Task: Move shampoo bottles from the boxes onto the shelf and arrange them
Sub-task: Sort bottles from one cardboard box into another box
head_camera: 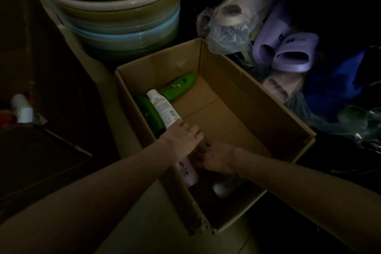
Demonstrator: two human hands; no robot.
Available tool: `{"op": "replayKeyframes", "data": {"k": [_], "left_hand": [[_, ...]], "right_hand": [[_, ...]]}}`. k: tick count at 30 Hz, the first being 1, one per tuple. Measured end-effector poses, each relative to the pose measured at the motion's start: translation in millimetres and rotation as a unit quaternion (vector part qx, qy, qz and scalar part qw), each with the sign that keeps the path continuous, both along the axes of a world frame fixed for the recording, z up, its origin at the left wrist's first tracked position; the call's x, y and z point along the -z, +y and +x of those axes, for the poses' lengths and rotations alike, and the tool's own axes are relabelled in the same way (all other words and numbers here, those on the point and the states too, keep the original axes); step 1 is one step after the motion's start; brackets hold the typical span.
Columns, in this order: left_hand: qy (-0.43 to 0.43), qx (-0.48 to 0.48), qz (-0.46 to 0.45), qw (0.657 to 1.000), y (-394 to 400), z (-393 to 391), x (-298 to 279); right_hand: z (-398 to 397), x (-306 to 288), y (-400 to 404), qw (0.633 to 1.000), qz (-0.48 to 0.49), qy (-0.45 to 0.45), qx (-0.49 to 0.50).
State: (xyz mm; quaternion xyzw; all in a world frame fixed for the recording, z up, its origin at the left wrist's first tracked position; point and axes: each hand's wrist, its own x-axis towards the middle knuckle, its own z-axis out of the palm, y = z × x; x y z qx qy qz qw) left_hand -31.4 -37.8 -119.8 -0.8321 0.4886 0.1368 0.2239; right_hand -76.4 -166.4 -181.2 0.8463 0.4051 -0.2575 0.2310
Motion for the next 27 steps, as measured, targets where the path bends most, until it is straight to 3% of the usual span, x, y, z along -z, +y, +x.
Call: {"op": "replayKeyframes", "data": {"k": [5,6,9,11,14,18,23,24,25,27], "left_hand": [[-0.043,-0.058,0.008,0.997,9,22,-5],[-0.049,-0.074,0.004,0.996,14,27,-6],[-0.040,-0.111,-0.001,0.993,27,34,-7],[-0.033,-0.134,-0.022,0.990,32,35,-7],[-0.045,-0.138,-0.036,0.989,35,36,-6],[-0.065,-0.145,-0.036,0.987,29,48,-3],[-0.044,-0.203,-0.059,0.976,22,72,1],[0.009,-0.257,-0.124,0.958,19,76,3],[0.106,-0.354,-0.233,0.900,15,78,1],[0.348,-0.520,-0.414,0.661,3,82,-11]], "right_hand": [[6,20,30,0.981,0.104,0.069,0.149],[8,20,41,0.963,0.126,0.100,0.216],[18,38,64,0.850,0.248,0.114,0.452],[21,44,67,0.803,0.282,0.076,0.520],[30,41,53,0.769,0.216,0.041,0.600],[42,25,28,0.679,0.299,0.012,0.670],[43,6,-3,0.693,0.320,-0.066,0.643],[46,-1,-6,0.676,0.351,-0.095,0.641],[51,-9,-8,0.654,0.393,-0.120,0.635],[66,-29,-4,0.631,0.465,-0.162,0.600]]}}
